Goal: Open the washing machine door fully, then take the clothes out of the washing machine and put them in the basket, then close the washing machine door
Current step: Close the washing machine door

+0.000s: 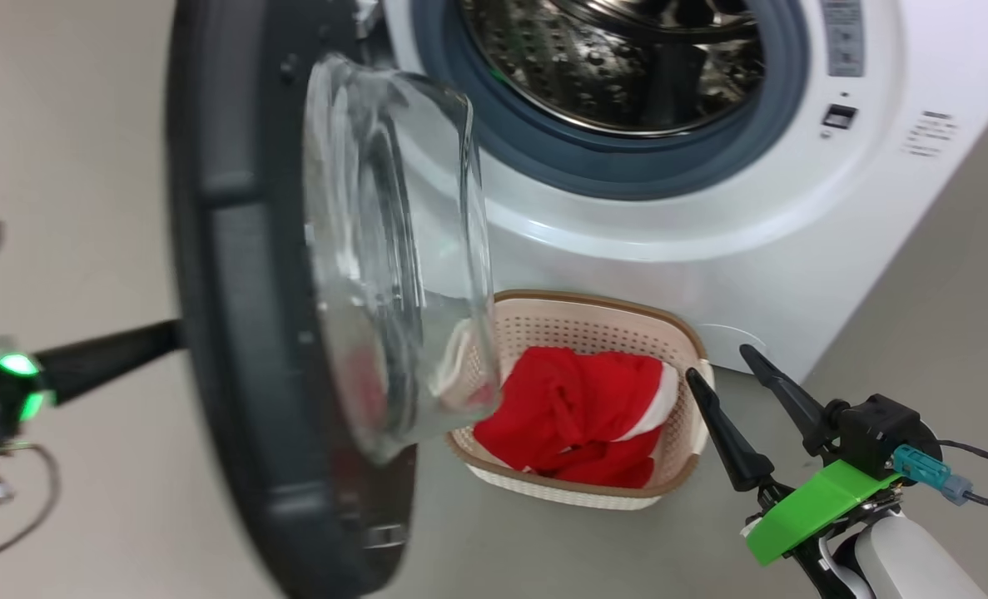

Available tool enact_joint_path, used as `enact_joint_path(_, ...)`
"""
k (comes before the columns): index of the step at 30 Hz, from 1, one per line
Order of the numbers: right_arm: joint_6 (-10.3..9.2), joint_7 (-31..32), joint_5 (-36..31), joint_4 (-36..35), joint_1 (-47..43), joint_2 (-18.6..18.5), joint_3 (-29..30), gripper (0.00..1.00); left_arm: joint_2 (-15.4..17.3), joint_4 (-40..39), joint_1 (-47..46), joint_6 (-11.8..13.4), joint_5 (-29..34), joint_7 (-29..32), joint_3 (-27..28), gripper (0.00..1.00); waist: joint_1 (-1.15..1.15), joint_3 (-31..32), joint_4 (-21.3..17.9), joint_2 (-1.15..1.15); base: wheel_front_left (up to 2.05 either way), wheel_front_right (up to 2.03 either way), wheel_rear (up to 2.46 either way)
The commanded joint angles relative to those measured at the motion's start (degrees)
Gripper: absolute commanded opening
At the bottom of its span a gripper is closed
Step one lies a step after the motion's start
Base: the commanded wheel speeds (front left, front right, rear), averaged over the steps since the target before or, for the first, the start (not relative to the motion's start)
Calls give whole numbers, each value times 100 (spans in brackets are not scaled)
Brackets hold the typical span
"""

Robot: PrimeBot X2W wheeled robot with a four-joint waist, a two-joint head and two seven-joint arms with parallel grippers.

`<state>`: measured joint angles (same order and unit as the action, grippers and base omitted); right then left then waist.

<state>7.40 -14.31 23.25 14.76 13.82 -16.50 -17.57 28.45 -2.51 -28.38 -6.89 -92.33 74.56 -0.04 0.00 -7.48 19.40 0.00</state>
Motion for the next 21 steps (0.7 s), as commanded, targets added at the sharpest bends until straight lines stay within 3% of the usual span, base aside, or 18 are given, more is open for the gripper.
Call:
enact_joint_path(1, 9, -69, -103, -171, -39, 24, -54, 100, 98, -349, -147, -59, 5, 8, 115, 0, 0, -37, -204, 0, 0, 0, 0)
enact_joint_path(9, 9, -69, -194, -271, 41, 118, 141, 100, -425, -590, -511, -59, 372, -370, -248, 0, 0, -266, -715, 0, 0, 0, 0)
enact_joint_path(21, 9, -69, -332, -444, 155, 374, 438, 100, -817, -350, -1273, -59, 652, -731, -583, 0, 0, -670, -1677, 0, 0, 0, 0)
